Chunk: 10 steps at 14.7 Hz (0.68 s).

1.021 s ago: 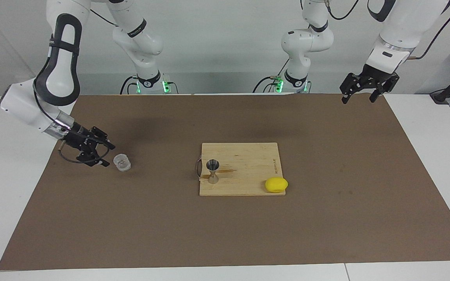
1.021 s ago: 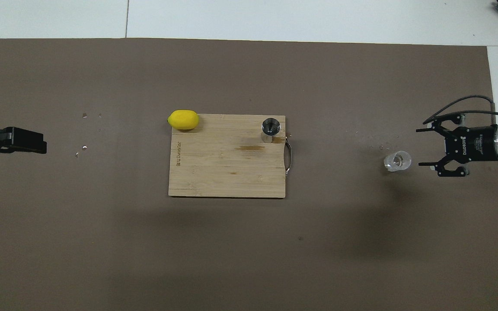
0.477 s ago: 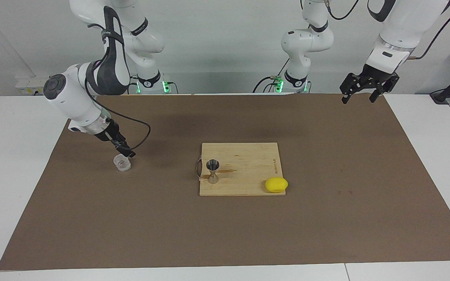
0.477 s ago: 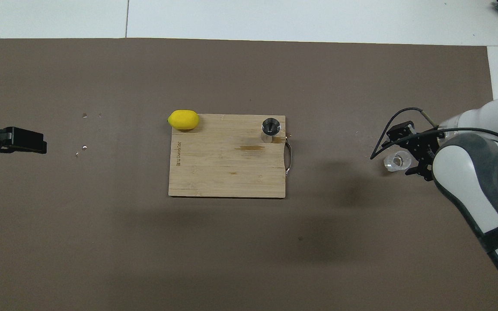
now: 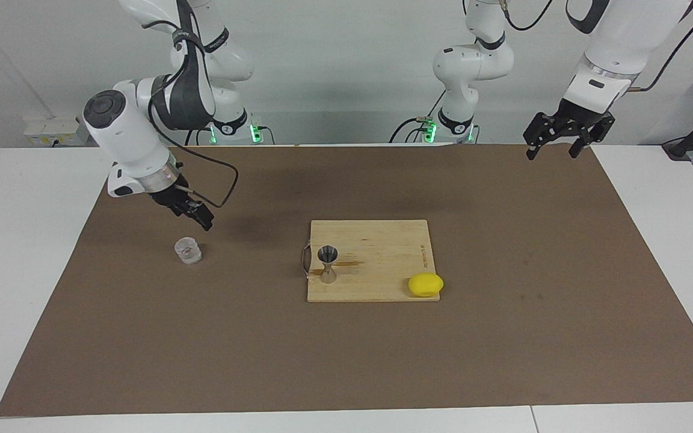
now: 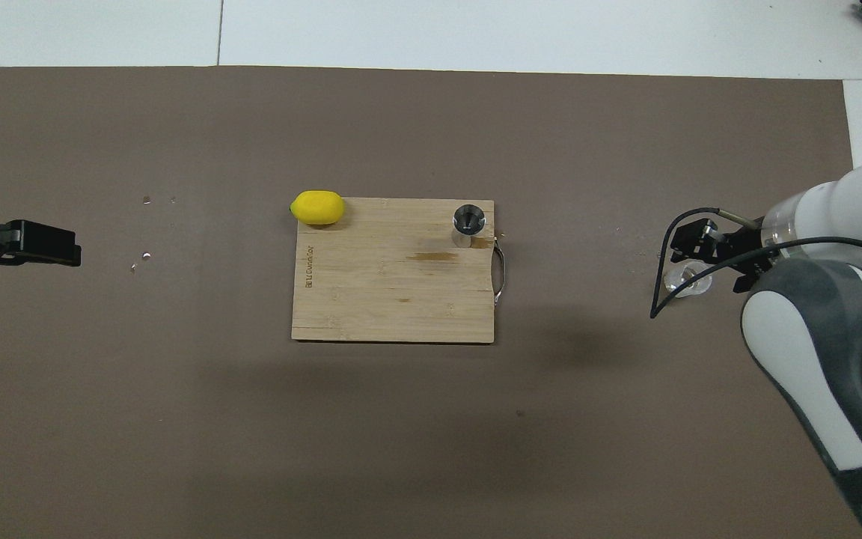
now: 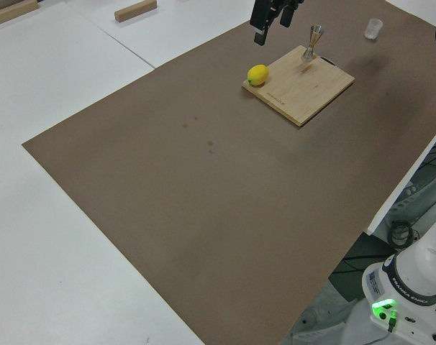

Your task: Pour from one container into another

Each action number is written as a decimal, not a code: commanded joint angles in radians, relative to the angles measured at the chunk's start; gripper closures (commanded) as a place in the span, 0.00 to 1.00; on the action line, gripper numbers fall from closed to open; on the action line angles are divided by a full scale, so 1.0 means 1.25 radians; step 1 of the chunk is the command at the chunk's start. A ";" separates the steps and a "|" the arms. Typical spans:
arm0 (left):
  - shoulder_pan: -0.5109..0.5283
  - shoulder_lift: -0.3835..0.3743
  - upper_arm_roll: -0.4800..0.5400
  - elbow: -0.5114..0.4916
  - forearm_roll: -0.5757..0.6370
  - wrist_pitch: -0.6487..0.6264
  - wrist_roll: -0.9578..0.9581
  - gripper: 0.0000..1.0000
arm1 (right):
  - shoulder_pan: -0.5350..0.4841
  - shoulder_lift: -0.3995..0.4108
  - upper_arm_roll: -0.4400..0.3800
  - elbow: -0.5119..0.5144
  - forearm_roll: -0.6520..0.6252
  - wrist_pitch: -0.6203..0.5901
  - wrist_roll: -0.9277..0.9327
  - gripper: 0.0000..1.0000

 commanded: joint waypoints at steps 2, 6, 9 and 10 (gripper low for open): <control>0.013 -0.010 -0.007 -0.007 -0.001 -0.003 -0.002 0.00 | -0.003 0.003 0.012 0.137 -0.029 -0.129 -0.139 0.01; 0.013 -0.010 -0.007 -0.007 -0.001 -0.003 -0.002 0.00 | 0.033 0.014 0.017 0.240 -0.092 -0.222 -0.177 0.01; 0.013 -0.010 -0.007 -0.007 -0.001 -0.003 -0.002 0.00 | 0.070 0.018 0.017 0.293 -0.141 -0.283 -0.177 0.01; 0.012 -0.010 -0.007 -0.007 -0.001 -0.003 -0.002 0.00 | 0.070 0.018 0.017 0.297 -0.142 -0.291 -0.177 0.01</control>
